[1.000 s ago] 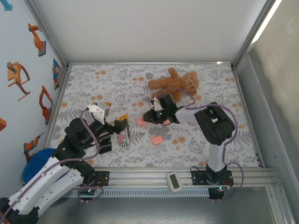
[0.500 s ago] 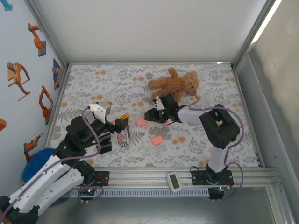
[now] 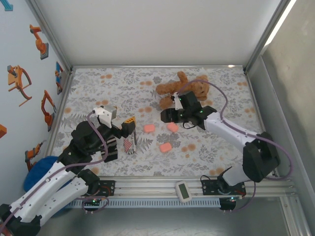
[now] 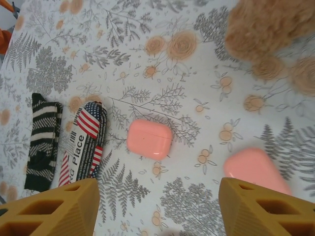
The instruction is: Insert the wireless bluetooth earbuds into the charging case
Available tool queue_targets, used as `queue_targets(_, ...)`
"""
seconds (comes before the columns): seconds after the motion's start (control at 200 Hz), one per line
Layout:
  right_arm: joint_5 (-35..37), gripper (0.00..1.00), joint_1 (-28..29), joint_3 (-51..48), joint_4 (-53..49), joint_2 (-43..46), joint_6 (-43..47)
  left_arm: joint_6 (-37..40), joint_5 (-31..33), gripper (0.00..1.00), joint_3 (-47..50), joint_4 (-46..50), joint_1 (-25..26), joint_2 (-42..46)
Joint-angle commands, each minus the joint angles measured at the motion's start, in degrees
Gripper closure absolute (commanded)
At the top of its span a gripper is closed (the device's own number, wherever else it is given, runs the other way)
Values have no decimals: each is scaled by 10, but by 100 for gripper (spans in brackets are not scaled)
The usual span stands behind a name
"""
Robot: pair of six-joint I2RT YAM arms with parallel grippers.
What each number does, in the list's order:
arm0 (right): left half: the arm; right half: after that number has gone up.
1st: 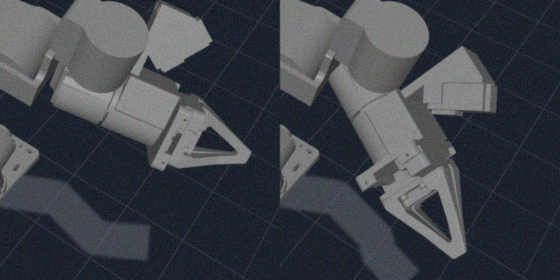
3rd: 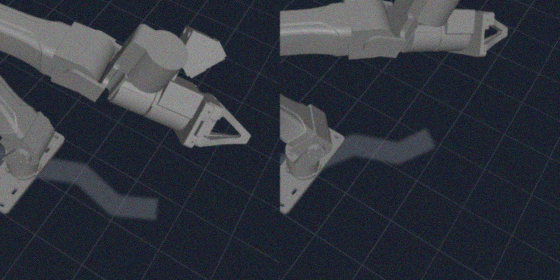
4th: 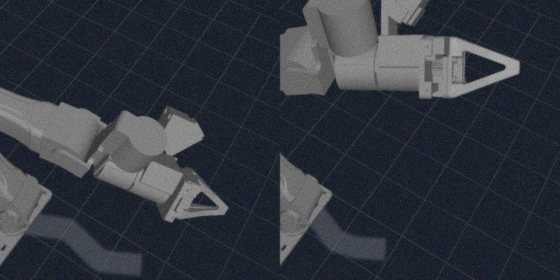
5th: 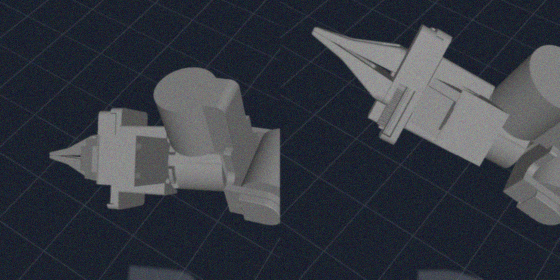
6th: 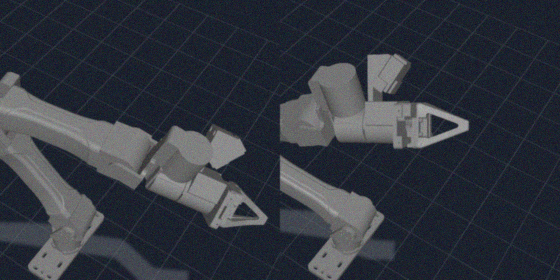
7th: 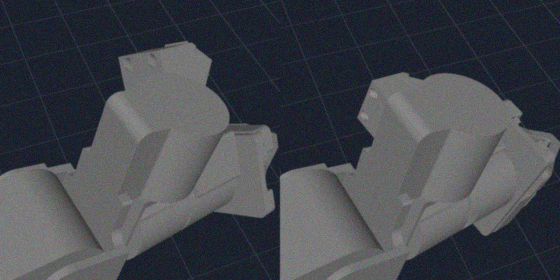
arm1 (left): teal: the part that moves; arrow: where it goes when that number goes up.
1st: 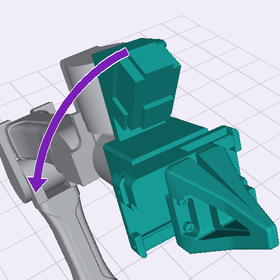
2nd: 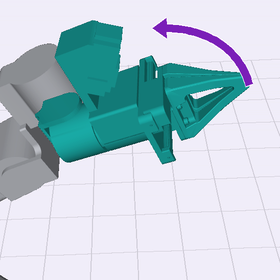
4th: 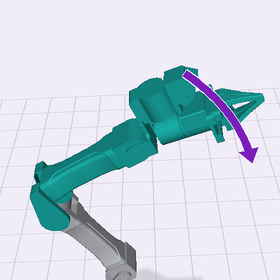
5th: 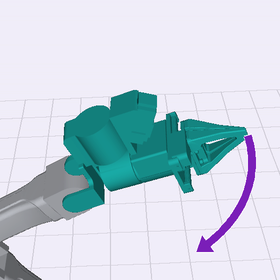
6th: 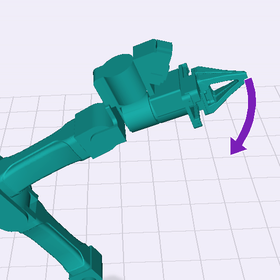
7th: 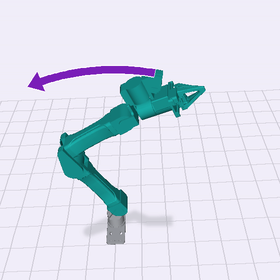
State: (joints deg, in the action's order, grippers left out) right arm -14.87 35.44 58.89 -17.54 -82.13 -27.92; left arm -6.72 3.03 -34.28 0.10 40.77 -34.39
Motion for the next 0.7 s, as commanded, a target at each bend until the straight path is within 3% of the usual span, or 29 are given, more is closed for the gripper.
queue_targets(0.0, 96, 30, -9, 14, -68, 65, 41, -13, 59, 4, -22, 2, -4, -5)
queue_targets(0.17, 134, 17, -44, -14, -80, 146, 62, -1, 147, 4, -35, 1, -8, -32)
queue_targets(0.421, 167, 6, -97, -27, -106, 211, 130, 44, 183, 4, -79, 2, -43, -101)
queue_targets(0.571, 241, 0, -118, -45, -103, 257, 175, 32, 212, 4, -87, 18, -107, -129)
queue_targets(0.696, 319, 0, -137, -84, -79, 303, 211, -44, 236, 4, -74, 26, -199, -147)
